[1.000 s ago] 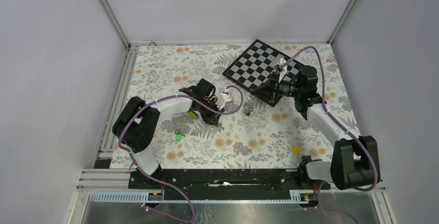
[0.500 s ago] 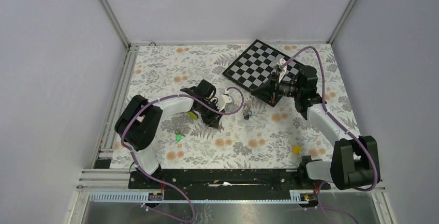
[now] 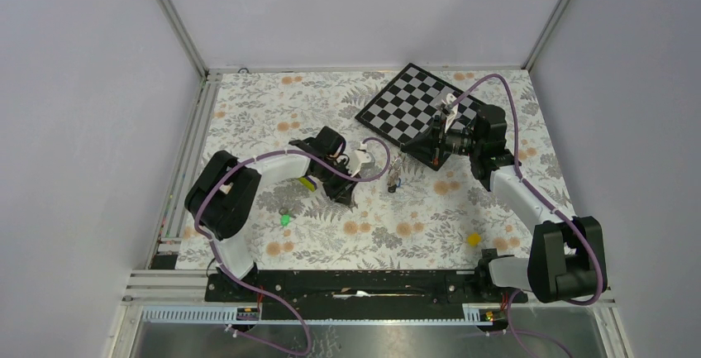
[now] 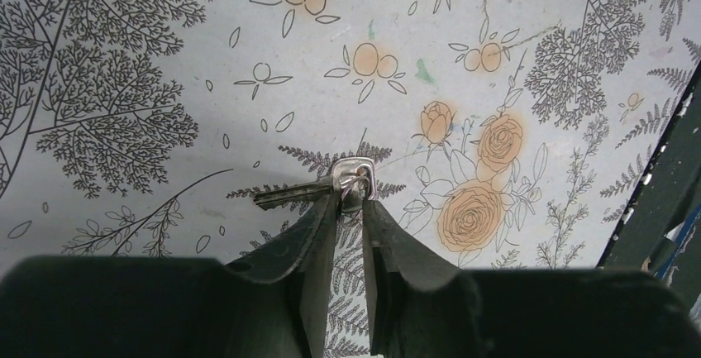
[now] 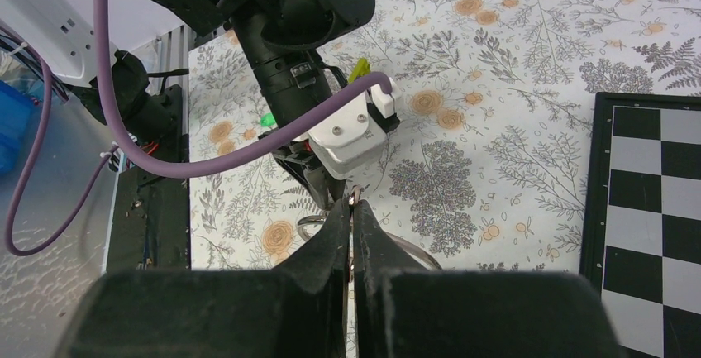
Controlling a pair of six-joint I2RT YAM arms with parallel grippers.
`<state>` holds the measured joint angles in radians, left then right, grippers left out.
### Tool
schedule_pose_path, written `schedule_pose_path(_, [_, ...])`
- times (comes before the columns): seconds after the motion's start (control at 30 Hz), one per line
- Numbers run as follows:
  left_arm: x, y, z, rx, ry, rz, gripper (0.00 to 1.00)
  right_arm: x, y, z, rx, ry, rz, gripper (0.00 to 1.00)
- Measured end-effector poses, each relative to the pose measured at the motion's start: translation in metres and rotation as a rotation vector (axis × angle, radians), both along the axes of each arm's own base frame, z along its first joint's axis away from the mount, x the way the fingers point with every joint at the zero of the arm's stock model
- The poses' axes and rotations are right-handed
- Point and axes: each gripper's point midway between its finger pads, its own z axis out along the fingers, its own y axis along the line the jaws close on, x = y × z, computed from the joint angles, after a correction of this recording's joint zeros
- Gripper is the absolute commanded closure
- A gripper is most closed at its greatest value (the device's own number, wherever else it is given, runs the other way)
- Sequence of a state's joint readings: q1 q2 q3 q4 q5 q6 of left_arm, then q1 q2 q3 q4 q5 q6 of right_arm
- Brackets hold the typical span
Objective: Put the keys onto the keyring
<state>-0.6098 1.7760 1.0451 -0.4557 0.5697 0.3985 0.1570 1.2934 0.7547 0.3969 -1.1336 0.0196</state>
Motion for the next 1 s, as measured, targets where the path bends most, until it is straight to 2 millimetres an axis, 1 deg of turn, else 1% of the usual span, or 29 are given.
schedule_pose_path(0.33, [-0.0021,-0.0022,0.0022,-0.014,0.012,-0.005,0.79,-0.0007,-0.0001,-0.003,-0.003,0.018,0.0,1.0])
schedule_pose_path(0.57, [-0.006,-0.002,0.0025,-0.016,0.03,-0.01,0.79,-0.0003,-0.0003,-0.0034,-0.006,0.008,0.001,1.0])
schedule_pose_path(0.8, [-0.0082,-0.0019,-0.0037,-0.009,0.054,-0.012,0.79,0.0001,-0.0006,-0.0038,-0.01,-0.002,0.002,1.0])
schedule_pose_path(1.0, [-0.0061,-0.0039,-0.0032,-0.012,0.054,-0.013,0.81,0.0009,-0.0009,-0.0042,-0.012,-0.005,-0.002,1.0])
